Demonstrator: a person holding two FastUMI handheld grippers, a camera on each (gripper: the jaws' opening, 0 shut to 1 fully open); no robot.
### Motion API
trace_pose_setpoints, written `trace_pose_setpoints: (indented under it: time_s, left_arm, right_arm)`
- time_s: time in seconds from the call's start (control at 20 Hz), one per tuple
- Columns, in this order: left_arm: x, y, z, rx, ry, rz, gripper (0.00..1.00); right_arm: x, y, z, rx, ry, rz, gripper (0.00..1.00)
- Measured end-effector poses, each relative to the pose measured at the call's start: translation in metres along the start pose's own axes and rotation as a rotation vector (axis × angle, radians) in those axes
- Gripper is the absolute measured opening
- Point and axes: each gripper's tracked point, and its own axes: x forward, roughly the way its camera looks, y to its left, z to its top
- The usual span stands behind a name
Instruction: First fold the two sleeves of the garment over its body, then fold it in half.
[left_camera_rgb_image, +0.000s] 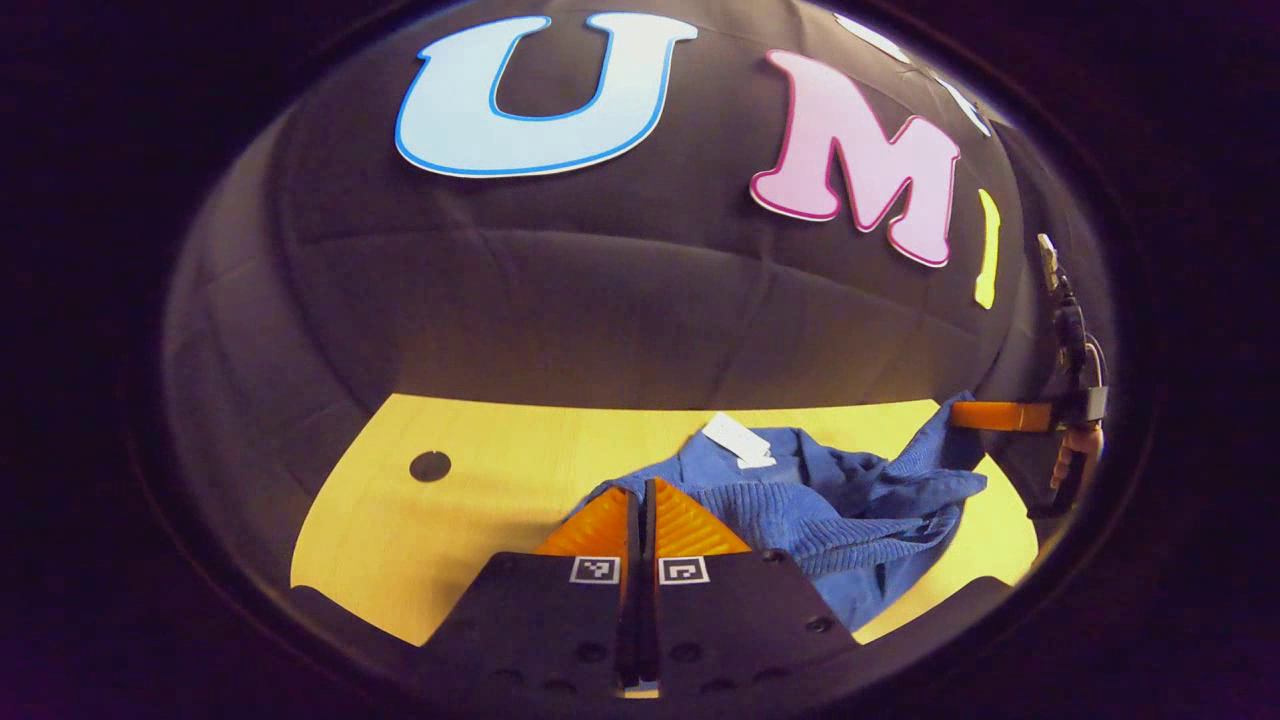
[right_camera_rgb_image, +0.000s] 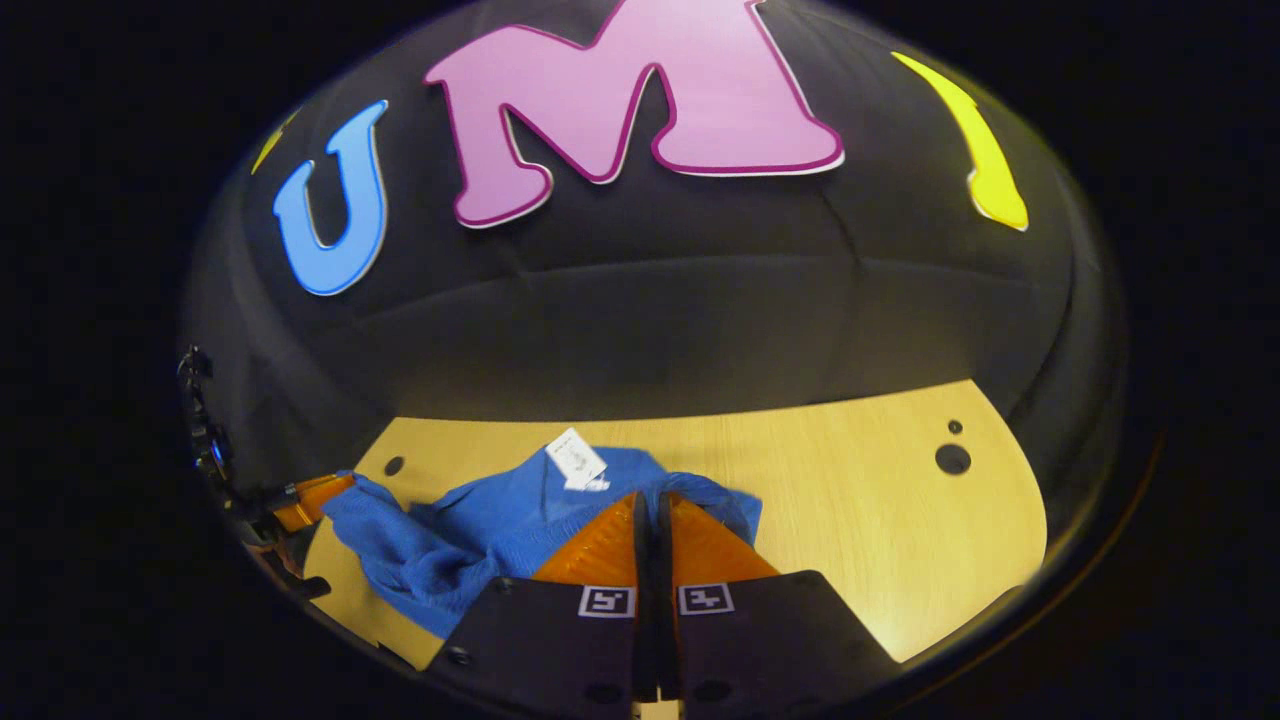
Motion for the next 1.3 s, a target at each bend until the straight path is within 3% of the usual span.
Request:
trace_pose_setpoints:
  time_s: [0.05, 0.15, 0.2, 0.25, 0.3, 0.35, 0.4, 0.55, 0.6, 0.65, 0.7, 0.75, 0.85, 0.9, 0.95, 1.0, 1.1, 1.2, 1.25, 1.3]
  left_arm:
    - [0.022, 0.007, 0.011, 0.022, -0.044, 0.023, 0.0]
    - [0.062, 0.008, 0.02, 0.061, -0.111, 0.009, 0.01]
    - [0.077, 0.001, 0.012, 0.075, -0.089, -0.019, 0.13]
    - [0.086, -0.006, 0.001, 0.093, -0.044, -0.022, 0.41]
    - [0.083, -0.004, -0.017, 0.109, 0.039, 0.006, 0.69]
    - [0.074, -0.002, -0.019, 0.107, 0.043, 0.056, 0.81]
    - [0.071, -0.003, -0.018, 0.094, 0.018, 0.086, 0.87]
    - [0.021, -0.023, 0.008, -0.015, -0.107, 0.087, 0.87]
    - [-0.008, -0.034, 0.014, -0.052, -0.153, 0.081, 0.87]
    - [-0.039, -0.043, 0.02, -0.081, -0.195, 0.069, 0.87]
    - [-0.072, -0.05, 0.023, -0.11, -0.236, 0.056, 0.86]
    - [-0.106, -0.056, 0.024, -0.125, -0.278, 0.037, 0.86]
    - [-0.17, -0.06, 0.03, -0.121, -0.381, 0.047, 0.86]
    - [-0.199, -0.058, 0.03, -0.095, -0.422, 0.077, 0.84]
    - [-0.235, -0.061, 0.025, -0.071, -0.448, 0.112, 0.83]
    - [-0.27, -0.068, 0.019, -0.041, -0.462, 0.128, 0.83]
    - [-0.327, -0.089, 0.006, -0.026, -0.485, 0.133, 0.81]
    - [-0.368, -0.098, -0.008, -0.099, -0.477, 0.147, 0.82]
    - [-0.384, -0.099, -0.012, -0.138, -0.481, 0.155, 0.81]
    - [-0.399, -0.101, -0.01, -0.142, -0.5, 0.162, 0.81]
  right_arm:
    - [0.023, -0.011, 0.0, -0.001, -0.006, -0.035, 0.01]
    - [0.059, -0.024, -0.004, 0.036, -0.027, -0.086, 0.13]
    - [0.066, -0.027, -0.007, 0.035, -0.036, -0.098, 0.5]
    - [0.069, -0.034, -0.008, 0.006, -0.043, -0.122, 0.43]
    - [0.066, -0.04, -0.006, -0.049, -0.05, -0.141, 0.62]
    - [0.058, -0.044, -0.003, -0.109, -0.067, -0.162, 0.81]
    - [0.049, -0.045, 0.005, -0.158, -0.101, -0.178, 1.0]
    - [-0.005, -0.023, 0.026, -0.234, -0.225, -0.176, 0.99]
    - [-0.031, -0.017, 0.032, -0.25, -0.267, -0.185, 0.9]
    - [-0.065, -0.011, 0.034, -0.264, -0.305, -0.202, 1.0]
    - [-0.099, -0.005, 0.036, -0.271, -0.347, -0.213, 1.0]
    - [-0.14, 0.009, 0.035, -0.262, -0.396, -0.209, 0.94]
    - [-0.206, 0.041, 0.04, -0.232, -0.504, -0.156, 1.0]
    - [-0.235, 0.056, 0.04, -0.234, -0.54, -0.131, 0.94]
    - [-0.26, 0.063, 0.037, -0.243, -0.561, -0.125, 0.92]
    - [-0.286, 0.073, 0.034, -0.257, -0.58, -0.118, 0.99]
    - [-0.327, 0.091, 0.033, -0.268, -0.619, -0.112, 0.99]
    - [-0.365, 0.108, 0.032, -0.264, -0.651, -0.1, 0.99]
    - [-0.383, 0.113, 0.029, -0.249, -0.657, -0.095, 0.92]
    - [-0.398, 0.118, 0.028, -0.234, -0.669, -0.091, 0.92]
